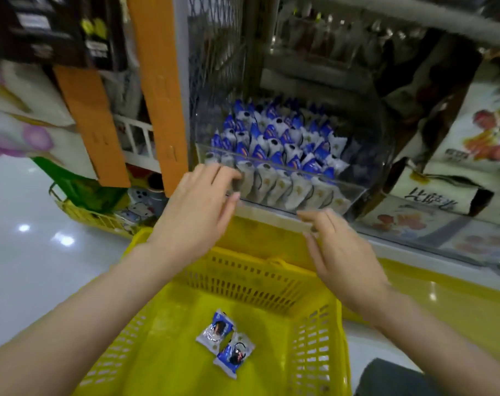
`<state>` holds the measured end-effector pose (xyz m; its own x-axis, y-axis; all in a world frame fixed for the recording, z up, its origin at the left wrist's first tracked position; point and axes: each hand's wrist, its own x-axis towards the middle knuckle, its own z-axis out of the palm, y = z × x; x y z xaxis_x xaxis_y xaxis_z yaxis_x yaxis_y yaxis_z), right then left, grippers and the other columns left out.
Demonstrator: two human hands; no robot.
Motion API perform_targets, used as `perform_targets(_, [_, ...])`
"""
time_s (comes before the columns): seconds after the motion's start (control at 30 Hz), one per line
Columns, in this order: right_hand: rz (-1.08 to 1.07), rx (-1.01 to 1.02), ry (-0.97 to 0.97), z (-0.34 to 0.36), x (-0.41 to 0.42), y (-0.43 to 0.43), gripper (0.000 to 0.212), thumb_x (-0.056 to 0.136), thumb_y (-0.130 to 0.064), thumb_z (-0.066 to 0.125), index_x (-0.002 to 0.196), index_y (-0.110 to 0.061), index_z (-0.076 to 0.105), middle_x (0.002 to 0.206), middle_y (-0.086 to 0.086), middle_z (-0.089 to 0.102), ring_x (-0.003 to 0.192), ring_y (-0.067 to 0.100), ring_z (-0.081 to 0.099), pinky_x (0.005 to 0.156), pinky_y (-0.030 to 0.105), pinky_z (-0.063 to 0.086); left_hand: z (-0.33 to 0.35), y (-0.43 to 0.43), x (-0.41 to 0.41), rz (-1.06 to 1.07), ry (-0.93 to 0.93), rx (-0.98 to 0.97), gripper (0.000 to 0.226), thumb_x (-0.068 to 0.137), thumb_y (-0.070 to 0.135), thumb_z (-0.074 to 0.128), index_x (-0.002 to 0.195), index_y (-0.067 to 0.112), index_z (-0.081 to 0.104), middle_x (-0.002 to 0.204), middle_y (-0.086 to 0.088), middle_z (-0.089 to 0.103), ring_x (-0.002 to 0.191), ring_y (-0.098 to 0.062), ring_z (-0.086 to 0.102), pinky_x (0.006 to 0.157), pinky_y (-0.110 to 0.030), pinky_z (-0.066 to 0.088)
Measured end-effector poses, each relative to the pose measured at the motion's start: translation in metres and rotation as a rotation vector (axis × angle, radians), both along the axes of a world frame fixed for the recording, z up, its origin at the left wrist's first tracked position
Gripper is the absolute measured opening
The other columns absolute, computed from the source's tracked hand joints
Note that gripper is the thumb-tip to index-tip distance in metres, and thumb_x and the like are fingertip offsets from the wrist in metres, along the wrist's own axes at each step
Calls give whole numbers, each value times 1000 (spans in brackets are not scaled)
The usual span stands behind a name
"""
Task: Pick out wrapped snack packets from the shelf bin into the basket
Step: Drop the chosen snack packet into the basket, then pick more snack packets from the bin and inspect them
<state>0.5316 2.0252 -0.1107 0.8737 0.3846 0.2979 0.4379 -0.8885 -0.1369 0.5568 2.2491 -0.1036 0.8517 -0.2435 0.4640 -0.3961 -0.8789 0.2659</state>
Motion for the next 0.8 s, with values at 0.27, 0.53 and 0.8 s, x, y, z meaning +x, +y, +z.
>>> perform_targets(0.27, [104,298,-194,81,87,61,24,94,-19,48,117,-13,53,106,-3,53,87,5,48,73,25,41,38,14,27,-7,-81,86,25,93,18,51,113,5,56,102,-13,55,96,-31,50,79,-31,29])
perform_targets(0.53, [-167,117,113,73,224,81,31,99,-22,37,122,-4,51,117,20,57,103,32,55,80,30,41,34,25,45,-71,-155,218,32,93,22,36,85,10,64,77,-4,68,78,-26,61,78,-33,33])
perform_targets(0.8, [-357,225,311,48,283,93,40,93,-26,54,122,0,50,123,20,54,110,32,54,86,35,47,26,27,53,-105,-258,206,29,93,20,38,85,12,65,75,-2,67,76,-23,61,79,-31,32])
